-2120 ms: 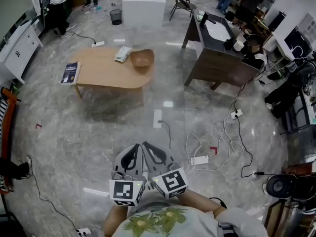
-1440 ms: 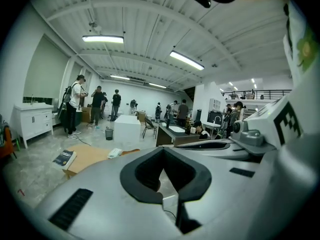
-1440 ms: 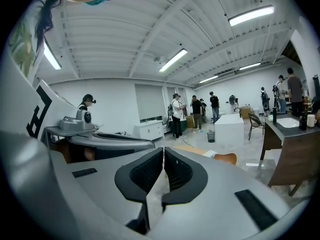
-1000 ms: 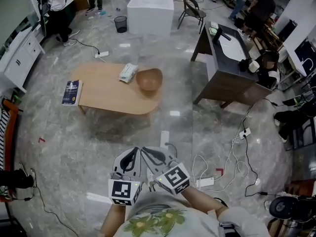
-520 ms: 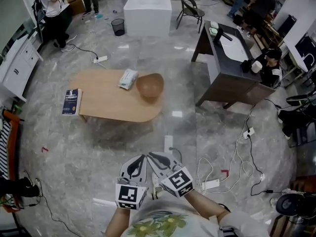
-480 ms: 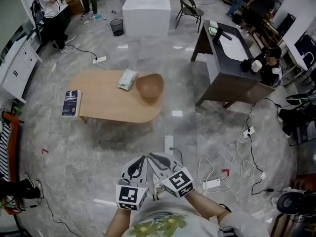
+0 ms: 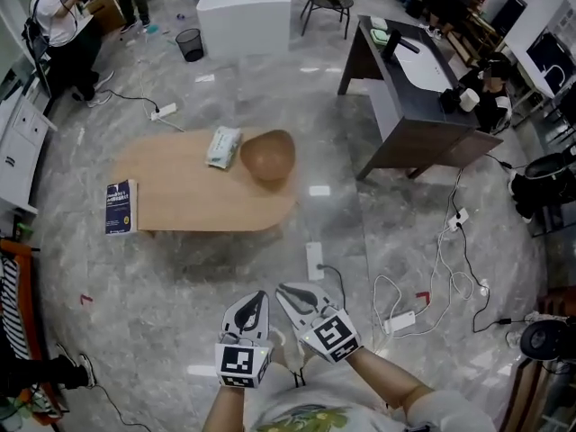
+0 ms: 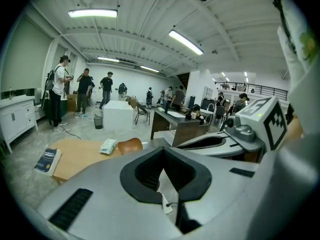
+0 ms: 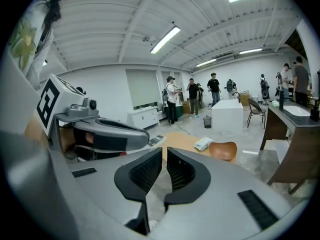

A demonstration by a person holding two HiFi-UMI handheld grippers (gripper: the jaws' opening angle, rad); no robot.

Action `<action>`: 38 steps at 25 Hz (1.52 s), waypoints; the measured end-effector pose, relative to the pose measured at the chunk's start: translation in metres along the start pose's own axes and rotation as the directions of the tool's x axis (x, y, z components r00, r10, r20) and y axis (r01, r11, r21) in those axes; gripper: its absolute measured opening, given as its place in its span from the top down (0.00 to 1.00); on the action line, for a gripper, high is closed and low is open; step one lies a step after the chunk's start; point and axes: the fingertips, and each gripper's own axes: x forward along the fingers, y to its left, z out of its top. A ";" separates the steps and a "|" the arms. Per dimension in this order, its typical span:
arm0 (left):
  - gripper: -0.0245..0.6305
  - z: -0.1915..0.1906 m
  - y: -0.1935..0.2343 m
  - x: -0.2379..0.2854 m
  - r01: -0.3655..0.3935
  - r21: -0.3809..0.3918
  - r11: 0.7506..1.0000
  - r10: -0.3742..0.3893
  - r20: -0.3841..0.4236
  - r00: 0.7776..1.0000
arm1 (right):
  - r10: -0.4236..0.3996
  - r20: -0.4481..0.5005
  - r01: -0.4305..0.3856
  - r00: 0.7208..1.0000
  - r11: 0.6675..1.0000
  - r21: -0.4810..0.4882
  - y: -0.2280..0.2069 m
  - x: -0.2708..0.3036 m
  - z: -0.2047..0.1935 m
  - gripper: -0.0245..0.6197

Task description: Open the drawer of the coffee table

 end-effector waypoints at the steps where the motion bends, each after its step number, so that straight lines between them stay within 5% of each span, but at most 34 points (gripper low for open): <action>1: 0.96 -0.004 0.005 0.005 0.006 -0.002 1.000 -0.006 -0.008 1.000 | -0.010 -0.003 0.010 1.000 1.000 -0.001 -0.003 0.006 -0.002 0.93; 16: 0.96 -0.082 0.054 0.085 0.057 -0.014 0.998 -0.058 -0.057 0.997 | -0.066 -0.037 0.066 0.997 0.998 0.002 -0.048 0.083 -0.078 0.93; 38: 0.96 -0.245 0.155 0.220 0.048 0.092 0.995 -0.052 0.045 0.998 | -0.127 0.046 0.128 0.991 0.992 -0.024 -0.132 0.223 -0.257 0.93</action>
